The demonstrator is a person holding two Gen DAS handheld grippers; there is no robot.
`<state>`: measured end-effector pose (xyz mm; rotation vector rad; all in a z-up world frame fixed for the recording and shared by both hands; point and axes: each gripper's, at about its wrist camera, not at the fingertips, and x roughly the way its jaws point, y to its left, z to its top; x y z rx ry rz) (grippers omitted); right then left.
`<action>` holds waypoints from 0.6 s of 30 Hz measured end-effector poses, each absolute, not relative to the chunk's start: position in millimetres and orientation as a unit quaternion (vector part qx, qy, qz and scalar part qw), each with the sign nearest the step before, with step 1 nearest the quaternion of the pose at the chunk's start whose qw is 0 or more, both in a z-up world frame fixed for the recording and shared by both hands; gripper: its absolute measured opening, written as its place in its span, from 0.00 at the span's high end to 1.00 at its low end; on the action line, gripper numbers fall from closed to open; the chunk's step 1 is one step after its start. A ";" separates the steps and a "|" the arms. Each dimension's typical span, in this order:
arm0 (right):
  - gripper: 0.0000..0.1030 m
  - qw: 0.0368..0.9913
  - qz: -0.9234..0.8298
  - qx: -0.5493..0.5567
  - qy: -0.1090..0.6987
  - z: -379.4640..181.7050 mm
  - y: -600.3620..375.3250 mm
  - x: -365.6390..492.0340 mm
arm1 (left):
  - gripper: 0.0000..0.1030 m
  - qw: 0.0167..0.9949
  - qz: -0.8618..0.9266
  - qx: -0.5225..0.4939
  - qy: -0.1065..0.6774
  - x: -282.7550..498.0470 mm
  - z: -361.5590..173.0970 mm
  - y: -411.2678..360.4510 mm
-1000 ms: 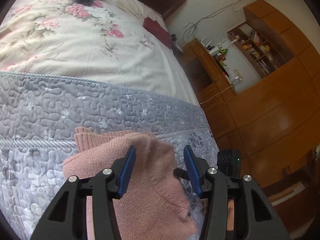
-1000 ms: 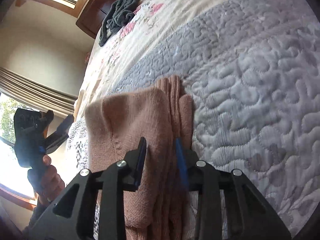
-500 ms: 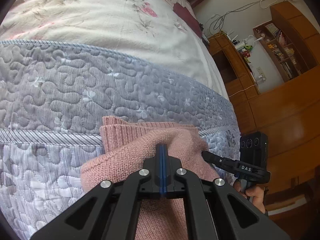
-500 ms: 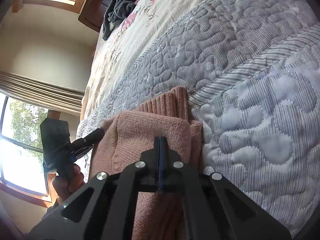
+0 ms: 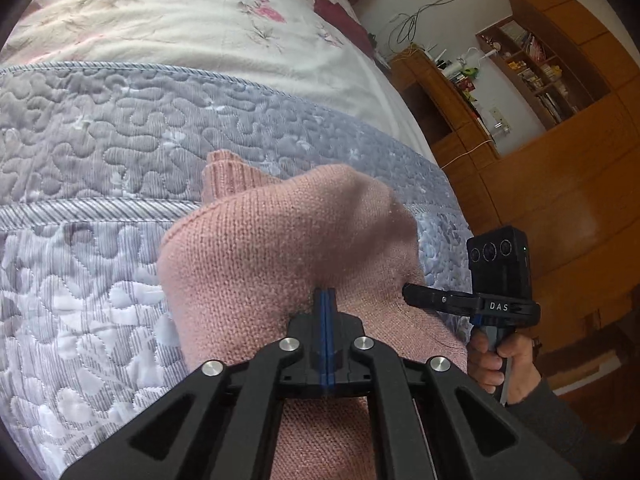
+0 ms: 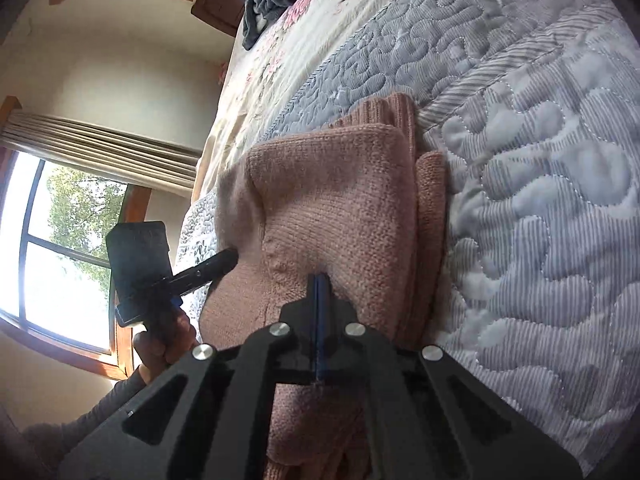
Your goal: Fold small clothes
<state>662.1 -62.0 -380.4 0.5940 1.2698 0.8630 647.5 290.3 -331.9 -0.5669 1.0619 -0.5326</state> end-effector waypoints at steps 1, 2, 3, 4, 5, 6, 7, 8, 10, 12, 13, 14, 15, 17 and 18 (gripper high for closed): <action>1.00 0.686 0.381 0.258 0.563 -371.4 -64.4 657.6 | 0.98 0.795 -0.246 -0.263 0.488 644.2 -323.5 292.6; 1.00 0.691 0.381 0.256 0.558 -360.6 -67.1 651.7 | 0.98 0.803 -0.252 -0.254 0.477 636.9 -311.5 293.8; 1.00 0.694 0.391 0.252 0.549 -347.6 -66.5 644.8 | 0.96 0.810 -0.263 -0.242 0.466 627.0 -299.3 293.7; 1.00 0.693 0.407 0.250 0.540 -335.9 -59.1 639.3 | 0.96 0.812 -0.278 -0.231 0.458 616.0 -289.4 292.6; 1.00 0.688 0.423 0.246 0.536 -328.6 -54.0 631.3 | 0.96 0.812 -0.288 -0.223 0.456 606.4 -284.6 290.6; 1.00 0.682 0.434 0.237 0.538 -326.8 -47.6 623.4 | 0.96 0.809 -0.292 -0.216 0.462 600.9 -285.4 286.7; 1.00 0.677 0.437 0.228 0.547 -331.9 -41.0 618.4 | 0.96 0.806 -0.290 -0.203 0.474 598.6 -292.6 281.9; 1.00 0.679 0.425 0.210 0.561 -342.2 -36.2 616.2 | 0.95 0.807 -0.276 -0.187 0.488 598.4 -302.3 278.1; 1.00 0.679 0.403 0.211 0.577 -366.0 -44.6 618.3 | 0.98 0.797 -0.270 -0.200 0.501 603.2 -321.6 279.1; 1.00 0.679 0.392 0.238 0.574 -368.6 -56.7 619.6 | 0.98 0.795 -0.265 -0.206 0.504 604.3 -323.6 277.4; 1.00 0.685 0.385 0.234 0.572 -362.9 -58.3 617.3 | 0.98 0.799 -0.259 -0.200 0.505 603.7 -317.7 275.5; 1.00 0.689 0.381 0.231 0.571 -356.8 -58.7 614.5 | 0.98 0.802 -0.261 -0.197 0.500 599.1 -310.0 274.5; 1.00 0.692 0.381 0.229 0.568 -349.0 -59.3 611.3 | 0.97 0.802 -0.271 -0.199 0.493 593.2 -300.5 274.9; 1.00 0.693 0.399 0.233 0.554 -331.3 -59.5 599.5 | 0.96 0.803 -0.296 -0.195 0.479 576.9 -285.2 272.6; 1.00 0.690 0.409 0.234 0.550 -326.7 -56.2 594.4 | 0.94 0.803 -0.297 -0.190 0.480 572.3 -284.4 270.2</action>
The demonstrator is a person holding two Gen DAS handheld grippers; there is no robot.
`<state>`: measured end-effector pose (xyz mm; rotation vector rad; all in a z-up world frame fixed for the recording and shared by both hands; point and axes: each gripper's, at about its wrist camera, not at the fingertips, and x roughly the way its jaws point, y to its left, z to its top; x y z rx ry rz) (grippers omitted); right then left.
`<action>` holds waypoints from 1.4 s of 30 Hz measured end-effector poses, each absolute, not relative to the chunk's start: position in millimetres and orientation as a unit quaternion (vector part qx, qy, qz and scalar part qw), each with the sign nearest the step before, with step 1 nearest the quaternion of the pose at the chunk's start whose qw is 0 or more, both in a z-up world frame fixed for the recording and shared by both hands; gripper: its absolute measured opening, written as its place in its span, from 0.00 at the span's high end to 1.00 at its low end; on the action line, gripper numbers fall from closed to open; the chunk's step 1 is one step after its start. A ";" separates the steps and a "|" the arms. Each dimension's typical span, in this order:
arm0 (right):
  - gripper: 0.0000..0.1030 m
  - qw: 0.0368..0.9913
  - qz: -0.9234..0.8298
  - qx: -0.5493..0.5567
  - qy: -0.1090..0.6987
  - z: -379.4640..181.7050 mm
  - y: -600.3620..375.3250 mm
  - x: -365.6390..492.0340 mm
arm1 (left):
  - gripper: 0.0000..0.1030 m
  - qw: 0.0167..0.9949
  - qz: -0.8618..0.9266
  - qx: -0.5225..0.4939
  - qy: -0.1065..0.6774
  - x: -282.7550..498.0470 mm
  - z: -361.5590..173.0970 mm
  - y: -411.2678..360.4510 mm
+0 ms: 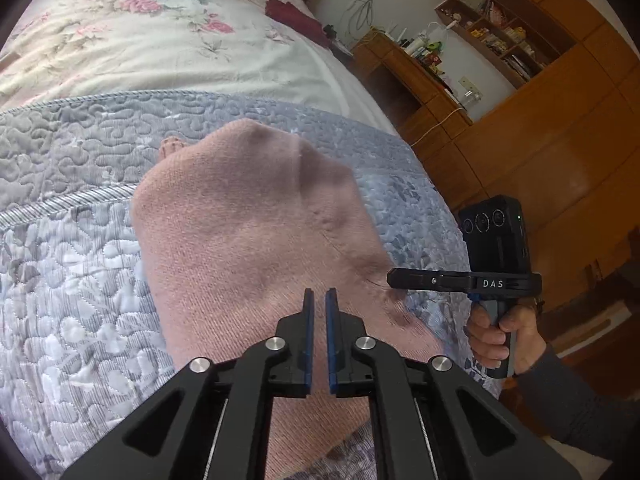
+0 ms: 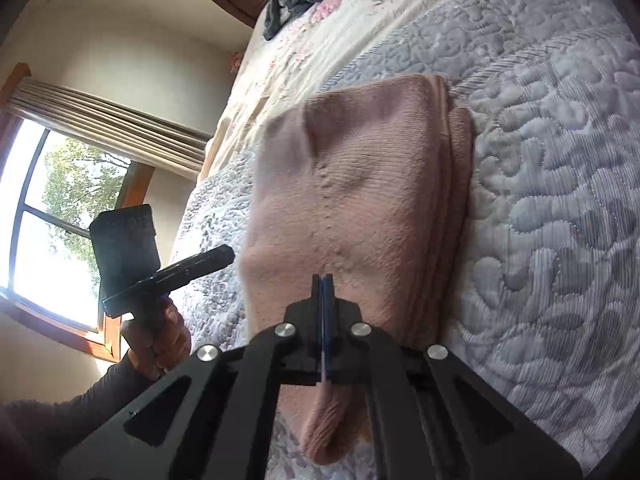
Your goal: Fold small clothes
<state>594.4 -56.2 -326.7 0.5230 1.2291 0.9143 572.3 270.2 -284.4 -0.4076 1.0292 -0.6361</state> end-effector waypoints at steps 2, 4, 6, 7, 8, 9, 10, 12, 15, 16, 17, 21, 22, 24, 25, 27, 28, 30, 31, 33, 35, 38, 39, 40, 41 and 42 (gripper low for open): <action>1.00 0.692 0.399 0.224 0.559 -333.9 -42.3 593.8 | 0.95 0.797 -0.271 -0.175 0.510 575.7 -302.5 263.3; 1.00 0.697 0.361 0.208 0.584 -357.9 -43.2 598.5 | 0.98 0.788 -0.266 -0.180 0.525 580.0 -318.9 259.0; 1.00 0.697 0.344 0.241 0.581 -362.5 -56.9 598.4 | 0.98 0.788 -0.261 -0.183 0.526 578.6 -318.0 255.4; 1.00 0.707 0.338 0.238 0.574 -353.6 -59.5 594.5 | 0.98 0.789 -0.263 -0.182 0.525 574.8 -311.8 254.0; 1.00 0.709 0.341 0.240 0.569 -345.1 -60.9 588.7 | 0.95 0.787 -0.278 -0.189 0.516 568.0 -303.2 253.7; 1.00 0.705 0.358 0.243 0.562 -335.1 -59.1 581.5 | 0.93 0.786 -0.296 -0.194 0.507 559.0 -294.7 253.8; 1.00 0.701 0.376 0.241 0.556 -327.0 -55.4 572.7 | 0.91 0.787 -0.304 -0.193 0.502 550.3 -289.9 253.5; 1.00 0.689 0.395 0.221 0.565 -328.3 -44.3 558.2 | 0.88 0.785 -0.296 -0.197 0.508 540.4 -296.9 254.0; 1.00 0.691 0.350 0.181 0.607 -364.8 -42.4 556.4 | 0.81 0.768 -0.259 -0.198 0.551 537.1 -330.7 251.1; 1.00 0.693 0.336 0.194 0.607 -368.9 -54.0 557.5 | 0.81 0.765 -0.260 -0.199 0.554 532.4 -332.6 250.6; 1.00 0.694 0.331 0.215 0.602 -365.7 -65.3 558.2 | 0.75 0.765 -0.264 -0.202 0.552 527.0 -328.9 252.1; 0.94 0.692 0.342 0.259 0.580 -337.6 -92.3 564.7 | 0.22 0.787 -0.256 -0.246 0.505 496.5 -302.1 293.3; 0.90 0.686 0.347 0.273 0.578 -332.7 -97.6 570.3 | 0.21 0.791 -0.247 -0.255 0.498 492.4 -299.3 307.3; 0.32 0.674 0.342 0.312 0.576 -328.9 -107.3 589.8 | 0.19 0.793 -0.222 -0.282 0.492 491.5 -301.6 336.1; 0.15 0.669 0.335 0.333 0.574 -329.5 -113.4 602.1 | 0.19 0.789 -0.212 -0.299 0.492 492.9 -306.9 348.9; 0.12 0.648 0.339 0.366 0.576 -339.3 -116.3 627.9 | 0.19 0.768 -0.195 -0.340 0.507 499.1 -325.8 367.9; 0.12 0.636 0.341 0.377 0.580 -344.6 -112.2 639.0 | 0.19 0.749 -0.200 -0.367 0.514 500.7 -337.4 374.7; 0.12 0.623 0.341 0.376 0.595 -357.9 -102.5 666.4 | 0.19 0.707 -0.214 -0.414 0.532 505.1 -359.8 377.4; 0.12 0.619 0.340 0.368 0.605 -364.1 -96.2 677.1 | 0.19 0.699 -0.212 -0.421 0.538 506.3 -366.9 376.2; 0.14 0.613 0.338 0.347 0.624 -374.5 -81.1 690.8 | 0.19 0.693 -0.221 -0.423 0.541 510.9 -375.3 369.6; 0.15 0.614 0.341 0.328 0.632 -378.1 -67.3 698.2 | 0.19 0.679 -0.239 -0.429 0.545 518.1 -384.3 360.9; 0.15 0.615 0.345 0.312 0.637 -380.9 -57.9 705.3 | 0.19 0.673 -0.253 -0.425 0.550 526.0 -397.6 350.9; 0.15 0.615 0.347 0.306 0.639 -381.9 -55.8 707.4 | 0.19 0.671 -0.258 -0.428 0.548 528.8 -400.0 347.8; 0.15 0.615 0.349 0.301 0.640 -382.6 -54.0 708.9 | 0.19 0.668 -0.263 -0.434 0.545 528.0 -400.9 347.8; 0.17 0.616 0.350 0.296 0.640 -382.7 -51.8 709.7 | 0.19 0.665 -0.266 -0.439 0.542 529.0 -401.7 346.4; 0.18 0.616 0.351 0.294 0.641 -382.8 -50.7 709.4 | 0.19 0.662 -0.270 -0.446 0.538 530.8 -403.2 344.9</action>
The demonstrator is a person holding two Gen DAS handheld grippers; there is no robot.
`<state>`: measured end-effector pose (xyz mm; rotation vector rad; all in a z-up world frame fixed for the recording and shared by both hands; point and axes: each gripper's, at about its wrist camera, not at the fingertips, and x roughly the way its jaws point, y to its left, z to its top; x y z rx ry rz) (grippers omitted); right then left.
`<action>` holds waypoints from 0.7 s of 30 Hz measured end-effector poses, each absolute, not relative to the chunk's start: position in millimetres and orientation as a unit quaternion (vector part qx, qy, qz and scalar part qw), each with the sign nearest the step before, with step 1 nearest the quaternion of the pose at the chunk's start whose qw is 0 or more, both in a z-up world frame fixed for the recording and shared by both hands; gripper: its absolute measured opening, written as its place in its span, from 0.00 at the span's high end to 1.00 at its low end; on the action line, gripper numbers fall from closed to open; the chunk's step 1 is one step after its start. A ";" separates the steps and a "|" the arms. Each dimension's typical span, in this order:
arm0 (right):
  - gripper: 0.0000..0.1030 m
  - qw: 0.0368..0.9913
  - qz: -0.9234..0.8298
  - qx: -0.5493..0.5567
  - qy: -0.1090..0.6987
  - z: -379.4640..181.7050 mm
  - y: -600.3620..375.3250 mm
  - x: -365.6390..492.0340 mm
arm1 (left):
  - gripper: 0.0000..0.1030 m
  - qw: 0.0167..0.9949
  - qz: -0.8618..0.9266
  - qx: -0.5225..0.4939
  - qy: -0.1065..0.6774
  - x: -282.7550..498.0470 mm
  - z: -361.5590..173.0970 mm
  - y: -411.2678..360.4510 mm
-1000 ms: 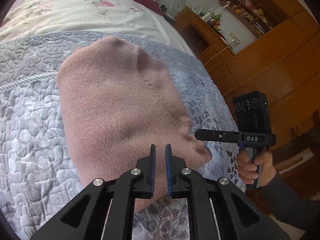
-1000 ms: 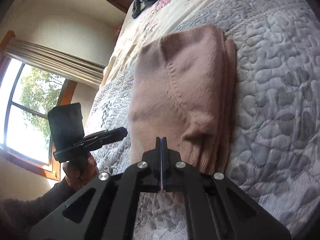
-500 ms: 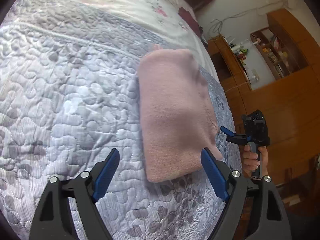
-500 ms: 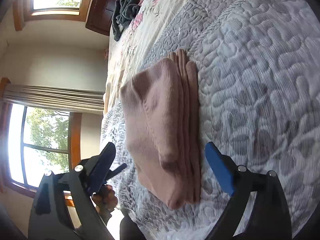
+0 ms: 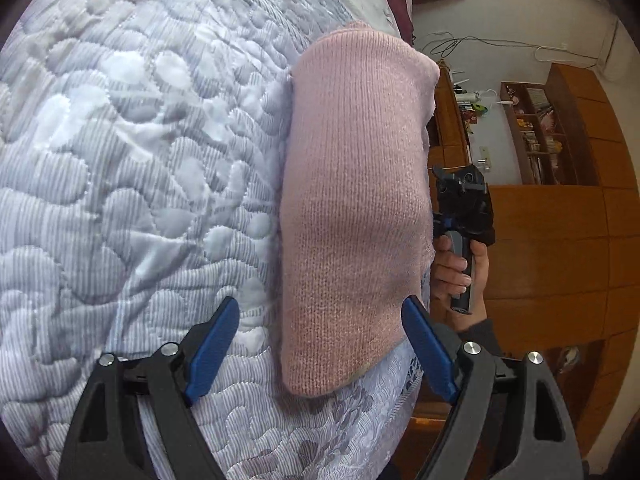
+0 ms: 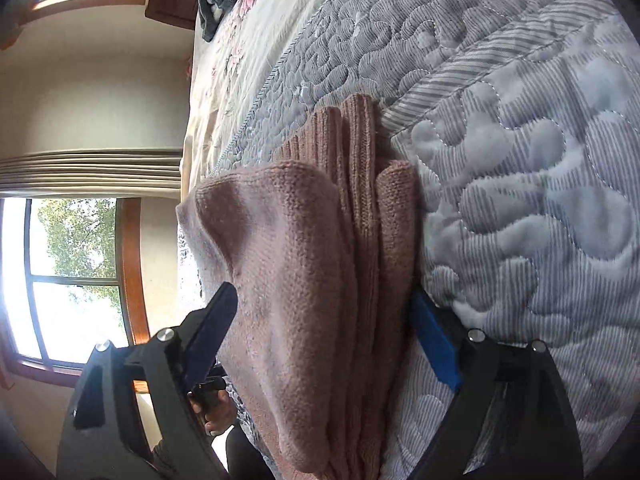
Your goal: Fold small clothes
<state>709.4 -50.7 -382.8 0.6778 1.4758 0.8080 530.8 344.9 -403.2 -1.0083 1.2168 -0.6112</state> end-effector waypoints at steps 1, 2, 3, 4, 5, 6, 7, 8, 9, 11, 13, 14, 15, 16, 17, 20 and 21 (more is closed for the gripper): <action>0.18 0.616 0.353 0.293 0.640 -383.3 -50.3 709.8 | 0.19 0.660 -0.273 -0.450 0.536 532.8 -404.8 342.6; 0.18 0.617 0.355 0.291 0.639 -383.1 -51.1 708.5 | 0.19 0.659 -0.275 -0.452 0.535 533.3 -405.5 340.7; 0.18 0.618 0.359 0.289 0.638 -382.5 -48.7 708.7 | 0.19 0.658 -0.279 -0.453 0.533 532.4 -405.1 338.3; 0.18 0.618 0.361 0.286 0.637 -381.3 -45.0 708.6 | 0.18 0.657 -0.284 -0.450 0.534 535.2 -404.2 333.4; 0.18 0.618 0.364 0.284 0.636 -380.0 -41.1 707.6 | 0.18 0.656 -0.288 -0.446 0.536 538.3 -403.5 328.5; 0.18 0.619 0.365 0.283 0.635 -379.5 -36.8 707.8 | 0.18 0.654 -0.295 -0.443 0.538 540.4 -402.8 323.2; 0.18 0.620 0.366 0.283 0.634 -379.2 -33.2 708.4 | 0.18 0.652 -0.300 -0.439 0.541 544.7 -400.0 316.0; 0.18 0.620 0.366 0.284 0.633 -379.8 -31.1 708.9 | 0.18 0.651 -0.302 -0.434 0.545 547.5 -398.8 309.1; 0.19 0.620 0.366 0.286 0.632 -378.9 -26.8 709.8 | 0.18 0.651 -0.304 -0.428 0.549 544.4 -396.6 305.4; 0.26 0.622 0.361 0.288 0.632 -377.3 -18.7 712.8 | 0.19 0.657 -0.301 -0.409 0.557 537.1 -394.8 294.7; 0.37 0.626 0.353 0.288 0.634 -379.3 -18.4 713.7 | 0.22 0.666 -0.286 -0.397 0.564 536.4 -392.8 286.0; 0.45 0.627 0.352 0.289 0.633 -379.1 -17.8 713.3 | 0.28 0.669 -0.274 -0.394 0.567 536.4 -392.2 286.1; 0.50 0.628 0.353 0.291 0.629 -378.2 -18.0 712.2 | 0.45 0.671 -0.260 -0.393 0.573 536.6 -392.6 286.0; 0.52 0.631 0.352 0.292 0.627 -377.2 -18.1 711.6 | 0.52 0.668 -0.255 -0.400 0.573 536.4 -393.1 286.2; 0.54 0.634 0.352 0.291 0.624 -374.9 -17.4 711.0 | 0.56 0.669 -0.252 -0.401 0.572 535.4 -392.0 285.9; 0.58 0.642 0.350 0.296 0.615 -370.7 -22.6 706.7 | 0.68 0.684 -0.245 -0.383 0.570 532.1 -380.9 286.0; 0.58 0.643 0.350 0.301 0.612 -368.4 -23.3 704.9 | 0.71 0.690 -0.244 -0.377 0.568 530.8 -374.9 286.5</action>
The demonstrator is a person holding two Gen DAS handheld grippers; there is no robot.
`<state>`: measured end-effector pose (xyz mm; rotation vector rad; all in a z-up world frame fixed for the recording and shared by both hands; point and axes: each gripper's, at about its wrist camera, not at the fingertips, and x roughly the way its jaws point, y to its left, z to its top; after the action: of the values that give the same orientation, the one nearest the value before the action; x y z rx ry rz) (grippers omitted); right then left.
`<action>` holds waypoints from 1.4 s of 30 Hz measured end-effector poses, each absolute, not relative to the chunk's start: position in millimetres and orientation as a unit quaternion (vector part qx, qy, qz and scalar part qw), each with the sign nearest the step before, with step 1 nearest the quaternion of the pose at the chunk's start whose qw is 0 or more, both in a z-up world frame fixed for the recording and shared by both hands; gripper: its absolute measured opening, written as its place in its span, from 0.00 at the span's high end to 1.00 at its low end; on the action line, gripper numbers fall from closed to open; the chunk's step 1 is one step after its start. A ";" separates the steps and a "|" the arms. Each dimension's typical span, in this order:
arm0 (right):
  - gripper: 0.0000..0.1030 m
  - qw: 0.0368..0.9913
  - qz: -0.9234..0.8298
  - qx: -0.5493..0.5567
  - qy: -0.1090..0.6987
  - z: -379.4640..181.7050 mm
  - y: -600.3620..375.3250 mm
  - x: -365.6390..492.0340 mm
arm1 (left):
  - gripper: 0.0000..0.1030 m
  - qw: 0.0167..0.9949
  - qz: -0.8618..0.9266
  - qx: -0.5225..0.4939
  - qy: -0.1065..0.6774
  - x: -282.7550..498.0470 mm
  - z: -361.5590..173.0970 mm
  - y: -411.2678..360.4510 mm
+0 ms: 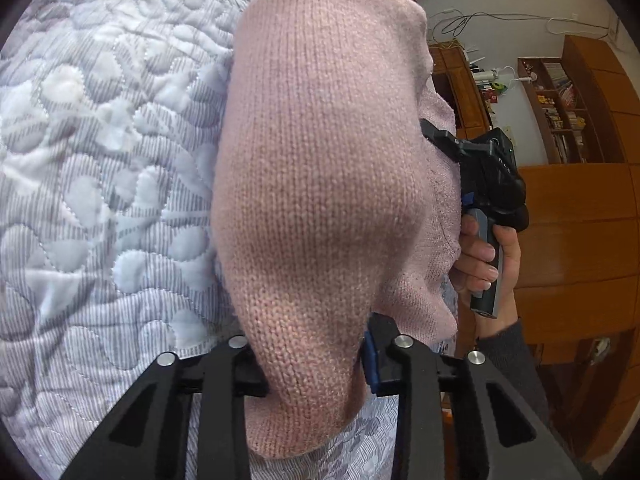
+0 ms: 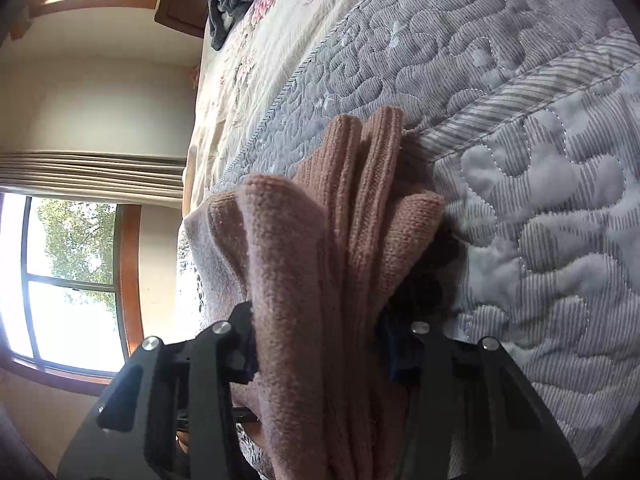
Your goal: Fold small clothes
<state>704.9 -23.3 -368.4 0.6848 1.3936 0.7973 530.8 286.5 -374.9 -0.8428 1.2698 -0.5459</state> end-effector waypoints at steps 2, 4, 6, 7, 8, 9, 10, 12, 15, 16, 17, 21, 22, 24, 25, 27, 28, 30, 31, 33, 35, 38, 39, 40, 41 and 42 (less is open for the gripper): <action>0.59 0.646 0.349 0.306 0.606 -361.6 -20.2 701.1 | 0.73 0.699 -0.243 -0.364 0.565 527.9 -364.0 287.0; 0.60 0.647 0.352 0.311 0.600 -353.0 -18.8 698.1 | 0.74 0.706 -0.244 -0.351 0.565 526.4 -352.0 286.0; 0.60 0.648 0.359 0.313 0.594 -340.4 -12.7 691.9 | 0.74 0.712 -0.246 -0.340 0.563 521.9 -337.5 286.3; 0.60 0.649 0.362 0.312 0.592 -333.8 -8.7 687.6 | 0.74 0.716 -0.246 -0.335 0.560 518.0 -329.2 287.8; 0.60 0.649 0.366 0.311 0.591 -327.5 -4.1 683.0 | 0.74 0.721 -0.247 -0.331 0.557 515.5 -319.5 287.8; 0.60 0.649 0.370 0.309 0.589 -320.9 1.3 677.6 | 0.74 0.724 -0.246 -0.328 0.554 510.4 -310.6 291.1; 0.60 0.648 0.375 0.309 0.587 -315.2 6.7 671.9 | 0.74 0.728 -0.246 -0.325 0.551 503.1 -301.9 295.7; 0.60 0.643 0.387 0.312 0.583 -305.4 19.6 658.2 | 0.74 0.736 -0.244 -0.318 0.546 484.7 -285.9 308.1; 0.60 0.628 0.407 0.323 0.580 -298.6 47.0 631.5 | 0.74 0.746 -0.230 -0.315 0.539 446.4 -268.6 335.3; 0.60 0.623 0.413 0.325 0.580 -298.6 57.8 620.8 | 0.74 0.749 -0.223 -0.315 0.539 432.0 -265.6 345.2; 0.60 0.618 0.418 0.326 0.581 -299.8 70.3 608.3 | 0.74 0.750 -0.216 -0.315 0.540 417.9 -264.5 354.9; 0.60 0.585 0.430 0.334 0.601 -324.0 118.3 558.0 | 0.74 0.747 -0.181 -0.334 0.546 355.4 -276.9 397.7; 0.60 0.576 0.431 0.333 0.610 -333.9 129.9 545.7 | 0.74 0.744 -0.170 -0.340 0.549 340.7 -284.9 409.4; 0.60 0.567 0.428 0.324 0.625 -354.0 149.3 523.4 | 0.73 0.737 -0.152 -0.346 0.560 315.6 -304.7 422.5; 0.59 0.562 0.422 0.325 0.633 -364.9 154.7 514.8 | 0.70 0.725 -0.143 -0.360 0.570 305.7 -320.5 426.4; 0.48 0.575 0.396 0.312 0.645 -380.9 156.8 505.0 | 0.55 0.708 -0.113 -0.364 0.594 293.4 -351.3 426.7; 0.45 0.583 0.382 0.305 0.649 -383.5 152.0 501.7 | 0.42 0.709 -0.098 -0.361 0.598 289.7 -358.8 428.2; 0.34 0.594 0.372 0.298 0.648 -370.1 139.2 497.1 | 0.41 0.718 -0.083 -0.366 0.586 282.8 -352.1 433.2; 0.29 0.616 0.366 0.286 0.636 -354.9 130.3 493.7 | 0.39 0.734 -0.062 -0.355 0.575 277.3 -339.7 438.1; 0.27 0.658 0.367 0.261 0.603 -322.7 113.2 488.0 | 0.28 0.796 -0.015 -0.305 0.523 261.7 -300.6 445.9; 0.27 0.674 0.377 0.238 0.589 -307.1 106.6 483.1 | 0.22 0.844 -0.012 -0.267 0.464 245.7 -265.0 444.4; 0.58 0.686 0.377 0.166 0.599 -304.7 136.1 477.0 | 0.22 0.849 -0.086 -0.285 0.437 244.2 -250.3 430.5; 0.87 0.689 0.367 0.138 0.609 -310.2 146.4 475.8 | 0.22 0.841 -0.110 -0.294 0.441 247.5 -255.5 423.5; 0.90 0.696 0.356 0.121 0.612 -315.5 148.7 475.2 | 0.24 0.830 -0.120 -0.301 0.453 264.1 -258.0 401.4; 0.91 0.701 0.349 0.124 0.610 -320.6 146.0 476.4 | 0.24 0.819 -0.124 -0.304 0.470 269.2 -267.7 390.7; 0.92 0.704 0.335 0.136 0.611 -327.6 139.9 481.5 | 0.28 0.808 -0.134 -0.306 0.486 274.4 -274.4 384.2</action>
<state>481.5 139.9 -327.6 0.3027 1.3594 0.7457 274.4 384.2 -274.4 -0.6539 1.0391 -0.2870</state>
